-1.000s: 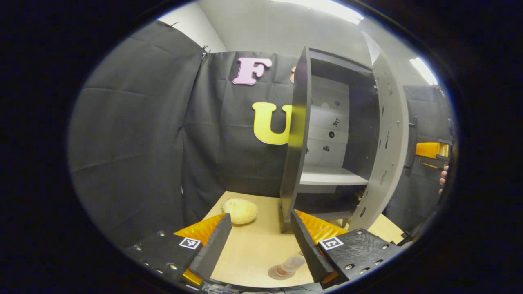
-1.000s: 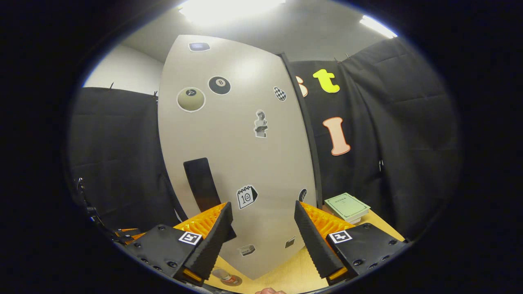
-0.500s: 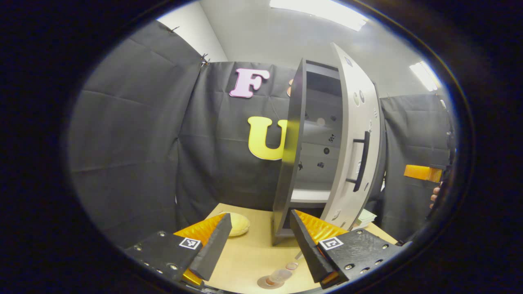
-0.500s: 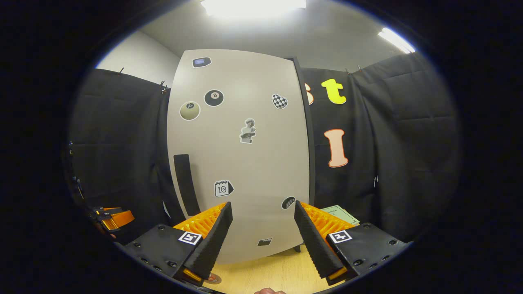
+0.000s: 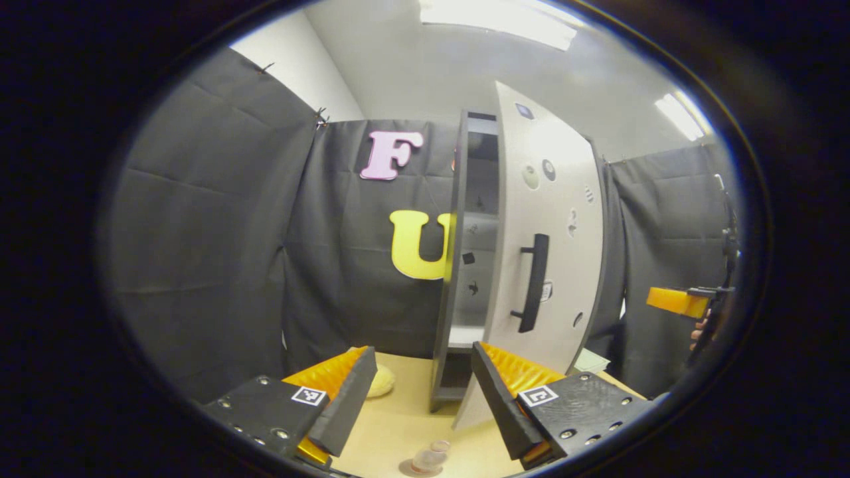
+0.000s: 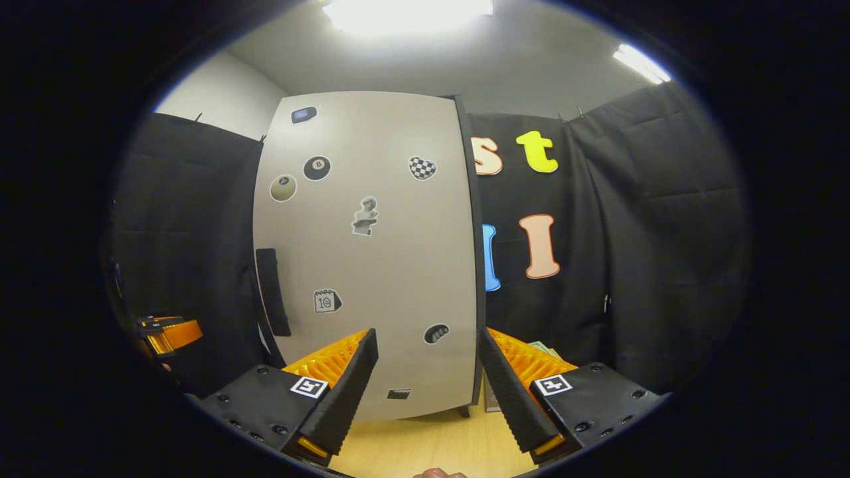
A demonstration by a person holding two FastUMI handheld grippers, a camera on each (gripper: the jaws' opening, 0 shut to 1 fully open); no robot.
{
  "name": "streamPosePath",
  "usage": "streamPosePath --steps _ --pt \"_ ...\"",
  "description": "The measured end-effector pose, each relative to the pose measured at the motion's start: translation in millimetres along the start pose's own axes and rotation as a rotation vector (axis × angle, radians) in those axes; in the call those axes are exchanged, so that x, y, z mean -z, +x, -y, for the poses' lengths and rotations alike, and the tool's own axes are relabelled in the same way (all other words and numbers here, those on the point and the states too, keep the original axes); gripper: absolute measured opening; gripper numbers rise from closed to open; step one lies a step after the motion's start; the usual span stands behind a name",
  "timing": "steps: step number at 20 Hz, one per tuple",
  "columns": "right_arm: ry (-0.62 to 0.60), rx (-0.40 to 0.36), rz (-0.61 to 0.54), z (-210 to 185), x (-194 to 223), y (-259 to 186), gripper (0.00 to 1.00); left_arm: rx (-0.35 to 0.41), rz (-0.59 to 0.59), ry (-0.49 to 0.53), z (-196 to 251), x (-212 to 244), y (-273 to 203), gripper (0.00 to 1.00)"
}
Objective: Open the cabinet door with the right hand, grasp the bottle in the cabinet with the left hand and place it on the coaster, then close the cabinet door with the right hand.
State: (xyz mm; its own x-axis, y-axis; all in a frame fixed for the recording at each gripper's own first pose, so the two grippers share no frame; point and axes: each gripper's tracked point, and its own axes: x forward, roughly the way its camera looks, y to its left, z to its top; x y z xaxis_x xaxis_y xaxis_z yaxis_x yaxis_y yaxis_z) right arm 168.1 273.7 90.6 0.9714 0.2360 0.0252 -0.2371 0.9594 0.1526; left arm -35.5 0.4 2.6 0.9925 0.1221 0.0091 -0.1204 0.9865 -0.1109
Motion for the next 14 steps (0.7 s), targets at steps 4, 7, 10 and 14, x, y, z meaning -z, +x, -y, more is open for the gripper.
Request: streamPosePath --steps 4,7,10,14 --pt "-0.011 0.025 0.033 23 -7 -5 0.97 0.015 0.01 -0.01 32 -3 0 0.87" --pt "-0.027 0.019 0.035 37 -13 -2 0.97 0.026 0.017 -0.025 46 -3 3 0.87" --pt "-0.015 0.016 0.023 53 -14 -1 0.98 0.02 0.0 -0.031 63 0 10 0.87" --pt "0.009 0.004 0.016 72 -13 1 0.98 -0.011 -0.003 -0.027 79 2 14 0.87"
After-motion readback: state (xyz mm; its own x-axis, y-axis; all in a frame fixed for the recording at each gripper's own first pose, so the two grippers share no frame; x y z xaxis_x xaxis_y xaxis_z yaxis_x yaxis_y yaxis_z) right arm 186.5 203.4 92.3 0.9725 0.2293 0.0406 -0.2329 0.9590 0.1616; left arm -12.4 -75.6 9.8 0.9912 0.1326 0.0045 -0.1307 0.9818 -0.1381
